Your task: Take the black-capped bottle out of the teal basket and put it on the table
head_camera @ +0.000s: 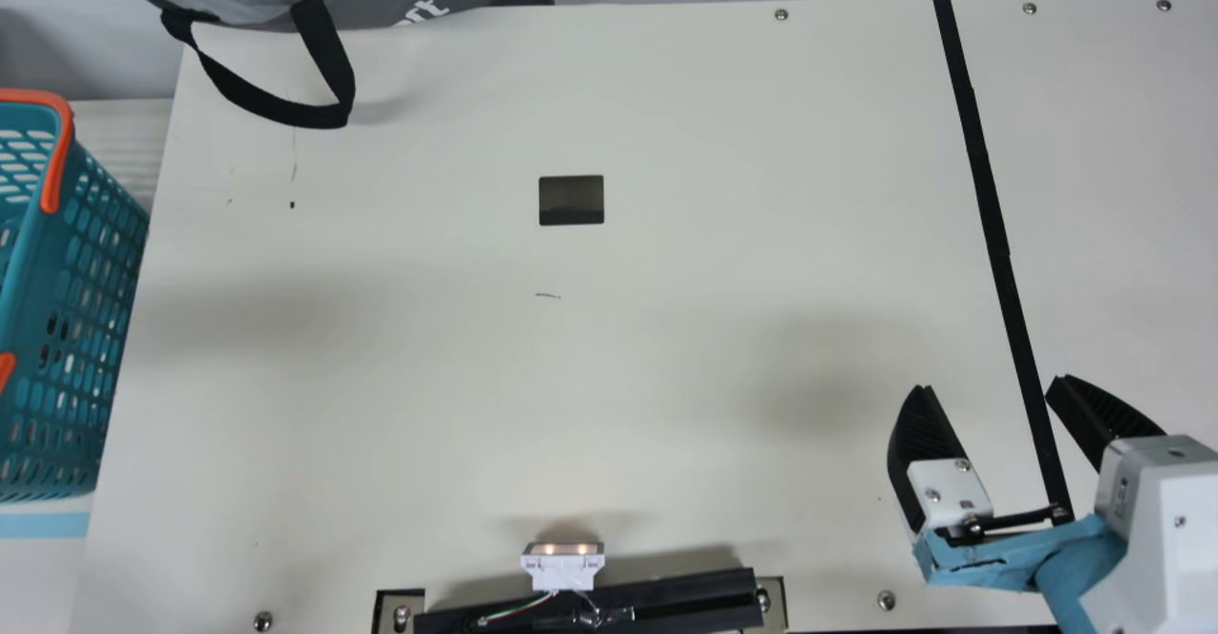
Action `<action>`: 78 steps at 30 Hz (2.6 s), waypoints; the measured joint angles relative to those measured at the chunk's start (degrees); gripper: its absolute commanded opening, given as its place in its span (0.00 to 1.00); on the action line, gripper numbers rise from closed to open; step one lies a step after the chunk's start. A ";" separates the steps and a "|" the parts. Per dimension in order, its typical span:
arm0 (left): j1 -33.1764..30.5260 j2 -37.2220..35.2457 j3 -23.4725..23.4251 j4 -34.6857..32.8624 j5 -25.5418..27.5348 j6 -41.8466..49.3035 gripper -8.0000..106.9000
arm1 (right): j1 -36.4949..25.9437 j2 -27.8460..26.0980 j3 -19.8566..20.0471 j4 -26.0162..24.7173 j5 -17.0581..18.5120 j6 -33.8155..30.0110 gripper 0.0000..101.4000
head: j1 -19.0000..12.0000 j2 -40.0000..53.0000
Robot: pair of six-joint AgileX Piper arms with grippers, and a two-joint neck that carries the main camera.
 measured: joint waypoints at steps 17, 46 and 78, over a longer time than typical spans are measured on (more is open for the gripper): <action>-0.84 2.03 -1.52 0.99 -1.77 -3.54 1.00 | 0.00 0.00 0.00 0.00 0.06 0.00 0.90 | 0.00 0.00; -3.58 2.04 -4.36 13.86 -3.89 -20.32 1.00 | 0.00 0.00 0.00 0.00 0.06 0.00 0.90 | 0.00 0.00; -5.61 1.05 -4.57 27.58 -5.34 -36.24 0.07 | 0.00 0.00 0.00 0.06 -0.01 0.00 0.90 | 0.00 0.00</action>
